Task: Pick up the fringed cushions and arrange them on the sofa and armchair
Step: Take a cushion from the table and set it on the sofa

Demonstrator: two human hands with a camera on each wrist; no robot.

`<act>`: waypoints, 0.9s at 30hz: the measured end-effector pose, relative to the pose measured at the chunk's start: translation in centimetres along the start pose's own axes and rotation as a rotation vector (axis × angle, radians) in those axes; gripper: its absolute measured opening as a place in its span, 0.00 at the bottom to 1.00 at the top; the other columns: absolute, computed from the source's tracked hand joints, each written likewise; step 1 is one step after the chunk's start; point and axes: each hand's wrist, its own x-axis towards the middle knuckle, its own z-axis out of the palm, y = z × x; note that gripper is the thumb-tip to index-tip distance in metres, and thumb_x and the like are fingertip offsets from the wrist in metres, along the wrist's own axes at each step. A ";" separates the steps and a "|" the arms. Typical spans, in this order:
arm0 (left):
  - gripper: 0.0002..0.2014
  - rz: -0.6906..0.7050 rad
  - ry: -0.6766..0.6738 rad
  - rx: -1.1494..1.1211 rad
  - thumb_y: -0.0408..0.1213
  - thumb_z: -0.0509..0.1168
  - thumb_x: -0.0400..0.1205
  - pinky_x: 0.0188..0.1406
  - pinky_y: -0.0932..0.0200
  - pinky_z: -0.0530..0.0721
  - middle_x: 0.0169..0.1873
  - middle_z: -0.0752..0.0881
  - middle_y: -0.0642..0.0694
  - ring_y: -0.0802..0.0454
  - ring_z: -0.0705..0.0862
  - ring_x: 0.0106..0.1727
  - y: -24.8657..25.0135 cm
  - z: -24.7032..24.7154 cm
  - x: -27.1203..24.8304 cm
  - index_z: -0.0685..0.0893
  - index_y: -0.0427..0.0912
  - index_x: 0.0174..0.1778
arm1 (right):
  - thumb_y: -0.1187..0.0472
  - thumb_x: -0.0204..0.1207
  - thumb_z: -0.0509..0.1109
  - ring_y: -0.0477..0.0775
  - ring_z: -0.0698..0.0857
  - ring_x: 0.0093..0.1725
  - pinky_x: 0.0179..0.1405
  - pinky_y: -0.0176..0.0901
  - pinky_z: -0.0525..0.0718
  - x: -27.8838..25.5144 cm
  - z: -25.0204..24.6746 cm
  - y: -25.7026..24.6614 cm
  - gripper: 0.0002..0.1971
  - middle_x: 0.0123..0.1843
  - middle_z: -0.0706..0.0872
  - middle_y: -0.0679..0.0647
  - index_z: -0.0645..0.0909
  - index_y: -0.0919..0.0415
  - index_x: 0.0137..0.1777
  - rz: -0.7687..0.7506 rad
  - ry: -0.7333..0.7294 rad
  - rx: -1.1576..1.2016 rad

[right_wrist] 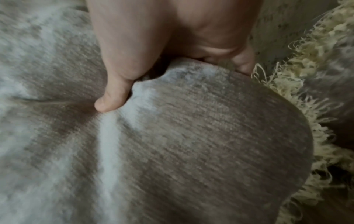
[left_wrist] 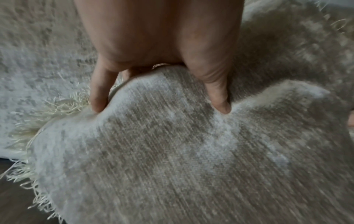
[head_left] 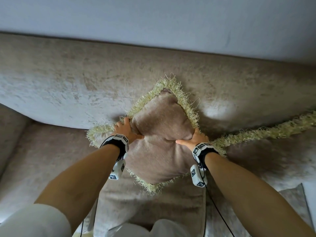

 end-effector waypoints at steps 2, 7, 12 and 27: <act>0.58 0.018 0.005 0.012 0.62 0.80 0.63 0.72 0.31 0.72 0.77 0.64 0.31 0.30 0.66 0.77 -0.2 -0.4 -0.2 0.54 0.46 0.81 | 0.23 0.52 0.77 0.69 0.72 0.74 0.70 0.67 0.74 -0.1 -0.4 -0.3 0.60 0.73 0.74 0.66 0.61 0.60 0.77 -0.016 0.034 -0.035; 0.57 0.040 0.020 -0.007 0.63 0.80 0.62 0.69 0.32 0.72 0.76 0.65 0.32 0.29 0.67 0.76 0.0 -1.1 -0.5 0.55 0.47 0.80 | 0.22 0.55 0.74 0.67 0.85 0.60 0.58 0.59 0.84 0.4 -2.3 -0.8 0.54 0.60 0.85 0.61 0.62 0.62 0.68 -0.081 0.065 -0.120; 0.58 0.030 0.031 -0.013 0.67 0.79 0.59 0.70 0.32 0.72 0.74 0.68 0.32 0.29 0.67 0.75 0.4 -0.6 -1.0 0.56 0.49 0.79 | 0.35 0.62 0.81 0.68 0.82 0.66 0.65 0.60 0.81 1.1 -4.6 -1.0 0.46 0.67 0.80 0.63 0.64 0.61 0.71 -0.063 -0.026 -0.080; 0.50 0.130 0.152 -0.040 0.65 0.73 0.69 0.70 0.23 0.67 0.78 0.61 0.35 0.32 0.60 0.79 2.8 -3.0 -4.8 0.54 0.57 0.81 | 0.35 0.66 0.77 0.68 0.69 0.75 0.73 0.60 0.72 -2.0 -5.2 -0.4 0.44 0.75 0.72 0.62 0.65 0.54 0.77 -0.103 0.065 0.008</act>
